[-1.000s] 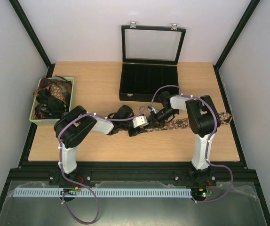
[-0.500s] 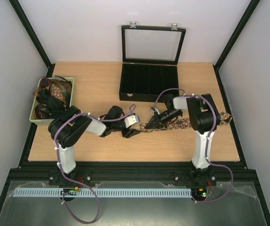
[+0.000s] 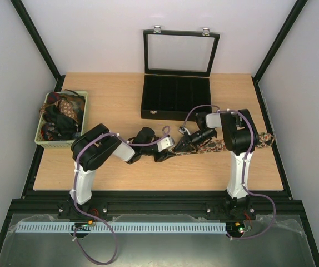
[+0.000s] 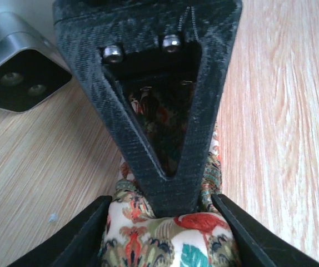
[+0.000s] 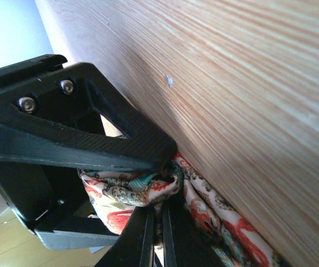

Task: Roll the ties
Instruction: Roll the tie at the center of the board.

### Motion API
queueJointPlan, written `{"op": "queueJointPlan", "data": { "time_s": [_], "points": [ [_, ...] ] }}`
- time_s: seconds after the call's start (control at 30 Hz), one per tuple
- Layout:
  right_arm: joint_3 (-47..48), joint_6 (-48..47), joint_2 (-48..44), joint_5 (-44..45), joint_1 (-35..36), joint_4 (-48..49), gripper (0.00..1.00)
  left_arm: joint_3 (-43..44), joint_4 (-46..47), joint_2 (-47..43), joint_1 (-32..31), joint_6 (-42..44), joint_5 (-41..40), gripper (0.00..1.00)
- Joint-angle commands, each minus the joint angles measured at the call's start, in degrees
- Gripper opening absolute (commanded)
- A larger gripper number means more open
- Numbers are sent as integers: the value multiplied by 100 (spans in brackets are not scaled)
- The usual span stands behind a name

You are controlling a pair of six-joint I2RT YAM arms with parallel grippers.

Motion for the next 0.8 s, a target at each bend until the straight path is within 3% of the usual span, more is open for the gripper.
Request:
{"op": "queueJointPlan", "data": {
  "time_s": [0.0,0.13,0.4,0.53,0.77],
  "points": [
    [-289,248,449,1463,-93,-166,3,99,-556,207,-76,-45,-105,43],
    [-345,339,26,1403,-152,19,12,61,-1120,102,33,-3,-310,35],
    [-474,437,-992,1018,-207,126,43,264,-2368,20,47,530,-549,39],
    [-622,882,-1225,642,-46,425,43,392,-2575,35,38,623,-578,39],
    [-413,1330,-1004,788,323,894,38,397,-2678,67,38,620,-503,40]
  ]
}}
